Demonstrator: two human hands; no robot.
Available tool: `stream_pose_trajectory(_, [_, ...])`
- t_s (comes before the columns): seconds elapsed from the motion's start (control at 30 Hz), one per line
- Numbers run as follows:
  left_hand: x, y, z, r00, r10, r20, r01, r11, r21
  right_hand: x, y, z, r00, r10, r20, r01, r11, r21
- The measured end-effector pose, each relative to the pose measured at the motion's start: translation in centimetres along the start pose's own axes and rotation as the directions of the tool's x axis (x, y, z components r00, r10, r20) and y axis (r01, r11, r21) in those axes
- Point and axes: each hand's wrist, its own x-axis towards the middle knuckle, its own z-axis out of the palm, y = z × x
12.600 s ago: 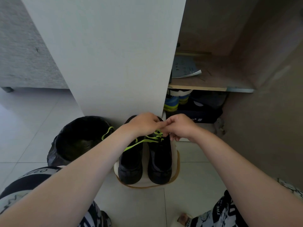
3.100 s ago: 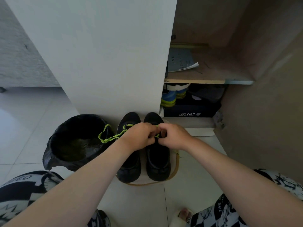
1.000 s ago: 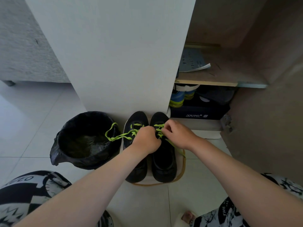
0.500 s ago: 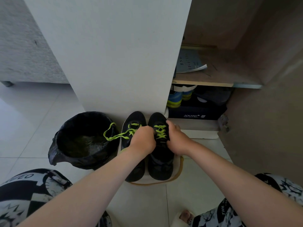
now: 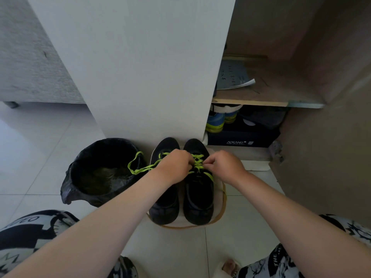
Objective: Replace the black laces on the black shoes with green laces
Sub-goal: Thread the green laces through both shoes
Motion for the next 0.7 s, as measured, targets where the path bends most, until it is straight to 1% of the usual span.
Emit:
stream_pose_trajectory(0.03, [0.2,-0.1,0.1,1.000,0.006,-0.013,-0.005,1.000,0.022,0.2,-0.2,0.2,1.000,-0.015,-0.005,0.014,0.998,-0.057])
stream_pose_trajectory(0.1, [0.5,-0.1,0.4,0.999,0.004,-0.047,-0.001,0.997,0.071,0.6,-0.5,0.5,0.996,-0.088,0.018,0.090,0.977,-0.191])
stream_pose_trajectory(0.13, [0.6,-0.1,0.6,0.998,0.002,-0.068,0.003,0.997,0.082,0.7,-0.6,0.5,0.992,-0.123,0.027,0.126,0.965,-0.228])
stream_pose_trajectory(0.17, [0.7,-0.2,0.8,0.996,0.007,-0.087,0.000,0.996,0.088,0.8,-0.7,0.5,0.990,-0.141,0.020,0.142,0.965,-0.221])
stream_pose_trajectory(0.27, [1.2,-0.9,1.6,0.989,0.026,-0.145,-0.022,0.999,0.030,1.3,-0.6,0.6,0.984,-0.170,-0.050,0.164,0.980,-0.109])
stream_pose_trajectory(0.3, [1.4,-1.1,1.7,0.988,0.029,-0.154,-0.025,0.999,0.028,1.5,-0.4,0.5,0.984,-0.172,-0.047,0.167,0.982,-0.087])
stream_pose_trajectory(0.47, [2.2,-1.7,1.8,0.991,0.090,-0.099,-0.072,0.983,0.169,1.6,0.3,-0.3,0.982,-0.175,0.069,0.175,0.985,-0.002])
stream_pose_trajectory(0.6, [2.6,-1.2,1.6,0.986,0.147,-0.084,-0.113,0.942,0.317,1.6,0.0,-0.5,0.976,-0.214,0.047,0.217,0.974,-0.058])
stream_pose_trajectory(0.67, [2.7,-0.7,1.5,0.986,0.156,-0.064,-0.125,0.930,0.345,1.5,-0.2,-0.4,0.974,-0.222,0.043,0.226,0.960,-0.164])
stream_pose_trajectory(0.7, [2.8,-0.6,1.5,0.986,0.150,-0.068,-0.120,0.938,0.326,1.4,-0.4,-0.3,0.973,-0.221,0.059,0.229,0.948,-0.223])
